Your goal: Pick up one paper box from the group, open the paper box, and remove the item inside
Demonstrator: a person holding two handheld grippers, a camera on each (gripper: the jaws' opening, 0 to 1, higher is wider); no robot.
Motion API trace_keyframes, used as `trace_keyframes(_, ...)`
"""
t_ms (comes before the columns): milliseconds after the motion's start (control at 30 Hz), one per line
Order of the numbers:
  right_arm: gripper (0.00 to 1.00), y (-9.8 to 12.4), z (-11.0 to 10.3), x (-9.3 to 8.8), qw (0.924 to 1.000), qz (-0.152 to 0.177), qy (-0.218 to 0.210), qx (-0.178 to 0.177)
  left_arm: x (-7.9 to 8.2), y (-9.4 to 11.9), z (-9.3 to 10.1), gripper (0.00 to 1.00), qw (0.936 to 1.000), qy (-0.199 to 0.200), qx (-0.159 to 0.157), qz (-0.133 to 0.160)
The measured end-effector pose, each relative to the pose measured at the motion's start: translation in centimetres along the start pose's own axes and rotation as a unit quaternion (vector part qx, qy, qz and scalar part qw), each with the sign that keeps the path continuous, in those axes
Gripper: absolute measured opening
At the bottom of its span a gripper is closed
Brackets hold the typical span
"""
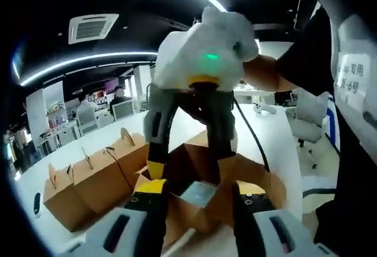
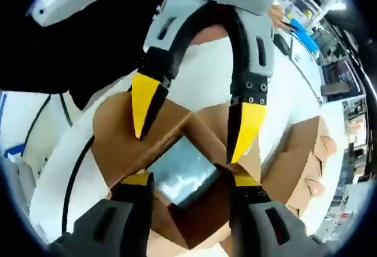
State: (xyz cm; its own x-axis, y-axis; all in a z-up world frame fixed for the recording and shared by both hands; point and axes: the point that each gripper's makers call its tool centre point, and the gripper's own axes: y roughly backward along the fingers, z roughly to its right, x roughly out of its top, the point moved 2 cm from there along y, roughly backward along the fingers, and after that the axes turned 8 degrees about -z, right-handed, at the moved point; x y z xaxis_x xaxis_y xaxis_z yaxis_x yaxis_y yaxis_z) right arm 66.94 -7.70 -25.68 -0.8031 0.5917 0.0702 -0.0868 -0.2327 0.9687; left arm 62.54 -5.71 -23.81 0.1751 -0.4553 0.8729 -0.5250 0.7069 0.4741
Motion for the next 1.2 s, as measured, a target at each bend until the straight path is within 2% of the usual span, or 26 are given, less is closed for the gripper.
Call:
trace_keyframes(33,0.49,0.3,0.0,-0.2,0.9997,-0.012,0.020,-0.005,0.0,0.0,0.0,0.45,1.0000,0.001,0.000,0.000)
trace_keyframes(67,0.46,0.4,-0.1,-0.3,0.9978,-0.030,0.059,-0.007,0.0,0.1,-0.1,0.45,1.0000,0.002,-0.001,0.001)
trace_keyframes(100,0.44,0.4,-0.2,-0.3,0.9969,-0.034,0.070,-0.006,0.0,0.1,-0.1,0.45,1.0000,0.006,-0.001,0.002)
trace_keyframes(133,0.41,0.2,-0.6,-0.3,0.9927,-0.049,0.110,0.001,0.0,0.0,-0.1,0.45,1.0000,0.005,-0.001,0.002)
trace_keyframes(200,0.39,-0.4,-1.0,0.2,0.9840,-0.057,0.168,0.006,0.0,0.0,0.0,0.45,1.0000,0.003,0.001,0.001)
trace_keyframes(233,0.42,-0.9,-0.8,-0.4,0.9845,-0.072,0.160,0.007,0.0,0.0,-0.1,0.45,1.0000,0.002,0.003,-0.001)
trace_keyframes(267,0.43,-1.3,-0.3,-0.5,0.9796,-0.079,0.185,-0.007,0.0,0.0,-0.3,0.45,0.9999,0.012,0.002,-0.006)
trace_keyframes(300,0.43,-1.8,-0.3,-0.7,0.9755,-0.084,0.203,-0.001,-0.1,0.1,-0.5,0.45,0.9999,0.013,0.007,-0.009)
trace_keyframes(400,0.43,-2.7,-0.6,-1.4,0.9761,-0.081,0.202,0.011,-0.2,0.1,-0.6,0.45,0.9999,0.001,0.009,-0.012)
trace_keyframes(667,0.45,-2.7,-0.8,-1.0,0.9763,-0.068,0.205,0.013,-0.9,0.3,-0.8,0.45,0.9995,-0.005,0.016,-0.027)
trace_keyframes(733,0.45,-3.0,-1.2,-0.9,0.9758,-0.072,0.204,0.033,-0.9,0.5,-0.8,0.45,0.9996,-0.004,0.014,-0.024)
trace_keyframes(967,0.46,-3.2,-1.6,-0.9,0.9730,-0.074,0.209,0.064,-1.1,0.9,-0.9,0.43,0.9995,-0.001,0.017,-0.027)
trace_keyframes(1033,0.47,-4.2,-1.8,-0.9,0.9713,-0.070,0.218,0.063,-1.2,1.0,-1.0,0.43,0.9994,0.006,0.021,-0.027)
trace_keyframes(1067,0.48,-4.6,-2.6,-1.0,0.9648,-0.077,0.235,0.090,-1.4,0.7,-1.0,0.43,0.9993,0.008,0.022,-0.030)
trace_keyframes(1100,0.48,-4.5,-2.3,-0.8,0.9664,-0.074,0.232,0.082,-1.4,0.7,-1.0,0.43,0.9993,0.007,0.024,-0.029)
trace_keyframes(1200,0.48,-4.4,-2.2,-0.8,0.9636,-0.081,0.240,0.086,-1.1,0.3,-0.9,0.42,0.9993,0.010,0.023,-0.028)
